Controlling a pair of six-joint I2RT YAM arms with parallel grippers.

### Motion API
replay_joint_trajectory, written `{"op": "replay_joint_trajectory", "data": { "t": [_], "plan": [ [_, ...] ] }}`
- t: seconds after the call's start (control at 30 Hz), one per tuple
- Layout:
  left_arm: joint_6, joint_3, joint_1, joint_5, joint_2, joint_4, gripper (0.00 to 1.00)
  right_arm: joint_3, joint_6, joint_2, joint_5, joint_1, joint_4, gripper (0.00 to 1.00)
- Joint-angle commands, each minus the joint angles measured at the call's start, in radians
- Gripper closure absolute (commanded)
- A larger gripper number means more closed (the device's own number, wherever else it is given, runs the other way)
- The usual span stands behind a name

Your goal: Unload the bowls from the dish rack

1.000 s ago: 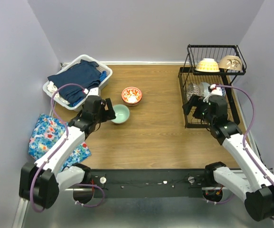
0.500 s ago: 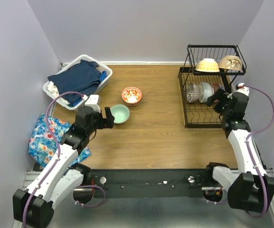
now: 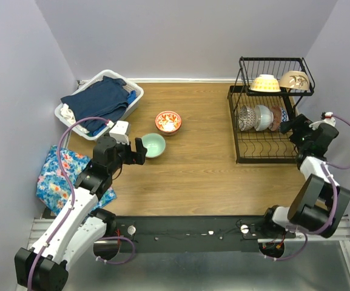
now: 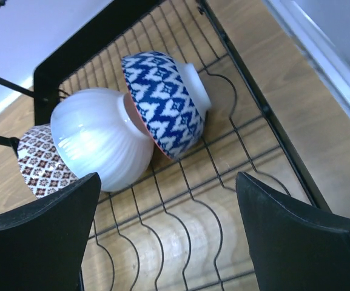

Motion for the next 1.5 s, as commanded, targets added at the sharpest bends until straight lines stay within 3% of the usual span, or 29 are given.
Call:
{"op": "replay_joint_trajectory", "data": {
  "t": [0.0,0.57,1.47],
  "plan": [
    [0.027,-0.002,-0.004,0.009,-0.009,0.031,0.01,0.036,-0.018,0.108,-0.233,-0.041,0.183,0.0],
    [0.038,0.002,-0.004,0.012,0.039,0.032,0.01,0.175,-0.202,0.358,-0.309,-0.046,0.263,0.0],
    [0.055,-0.001,-0.004,-0.022,0.036,0.032,0.01,0.324,-0.173,0.606,-0.494,-0.046,0.312,0.0]
  ]
}}
